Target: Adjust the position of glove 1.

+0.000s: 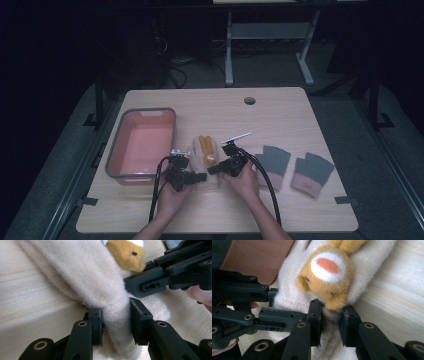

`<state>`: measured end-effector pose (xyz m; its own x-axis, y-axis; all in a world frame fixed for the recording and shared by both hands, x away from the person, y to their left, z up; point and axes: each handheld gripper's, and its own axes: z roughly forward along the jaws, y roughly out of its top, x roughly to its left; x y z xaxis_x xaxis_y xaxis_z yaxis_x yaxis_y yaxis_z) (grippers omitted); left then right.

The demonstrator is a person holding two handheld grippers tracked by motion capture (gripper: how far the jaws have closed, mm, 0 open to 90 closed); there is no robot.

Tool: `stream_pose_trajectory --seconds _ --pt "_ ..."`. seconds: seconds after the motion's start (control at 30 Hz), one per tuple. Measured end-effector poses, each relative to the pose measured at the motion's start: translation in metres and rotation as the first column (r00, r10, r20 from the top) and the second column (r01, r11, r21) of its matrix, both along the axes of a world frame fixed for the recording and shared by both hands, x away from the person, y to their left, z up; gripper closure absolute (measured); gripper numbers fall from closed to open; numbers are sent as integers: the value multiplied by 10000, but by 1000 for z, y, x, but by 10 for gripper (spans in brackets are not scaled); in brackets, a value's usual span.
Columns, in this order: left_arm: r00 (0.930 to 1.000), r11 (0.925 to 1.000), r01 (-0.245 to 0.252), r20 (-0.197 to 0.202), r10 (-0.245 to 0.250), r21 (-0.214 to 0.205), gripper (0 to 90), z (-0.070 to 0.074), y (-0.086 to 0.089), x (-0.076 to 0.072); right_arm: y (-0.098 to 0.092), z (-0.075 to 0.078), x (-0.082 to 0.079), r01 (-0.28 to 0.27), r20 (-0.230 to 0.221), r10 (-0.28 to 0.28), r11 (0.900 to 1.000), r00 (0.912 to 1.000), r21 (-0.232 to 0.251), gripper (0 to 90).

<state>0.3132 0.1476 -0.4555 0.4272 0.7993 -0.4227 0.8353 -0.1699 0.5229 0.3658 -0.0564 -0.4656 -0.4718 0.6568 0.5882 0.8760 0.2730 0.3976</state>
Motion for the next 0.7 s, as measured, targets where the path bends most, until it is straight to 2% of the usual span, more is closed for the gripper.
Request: stream_pose_trajectory --seconds 0.1,0.13,0.27,0.4,0.43,0.53,0.63,0.7 --pt "10000 9999 45 -6 -45 -91 675 0 1 1 0 1 0 -41 -45 41 10000 10000 45 770" --pt "10000 9999 51 -39 -51 -162 677 0 1 1 -1 1 1 -101 92 100 9999 9999 83 776" --pt "9997 9986 25 -228 -37 -525 685 -1 4 4 -2 2 0 -203 172 201 9997 9997 159 792" --pt "9997 9980 89 -201 -102 -625 693 0 4 5 -4 5 0 -279 263 274 9994 9993 185 798" --pt "9997 9979 106 -201 -120 -644 694 0 4 5 -4 7 -1 -218 135 216 9996 9997 157 799" --pt "9996 9975 217 -191 -231 -675 696 1 3 4 -7 9 -2 -314 317 310 9994 9990 117 800" --pt "9995 9973 274 -110 -282 -681 697 2 1 3 -9 12 -3 -268 185 265 9996 9995 120 801" --pt "9994 9970 339 -81 -345 -692 697 3 0 3 -10 13 -4 -317 301 315 9995 9991 77 801"
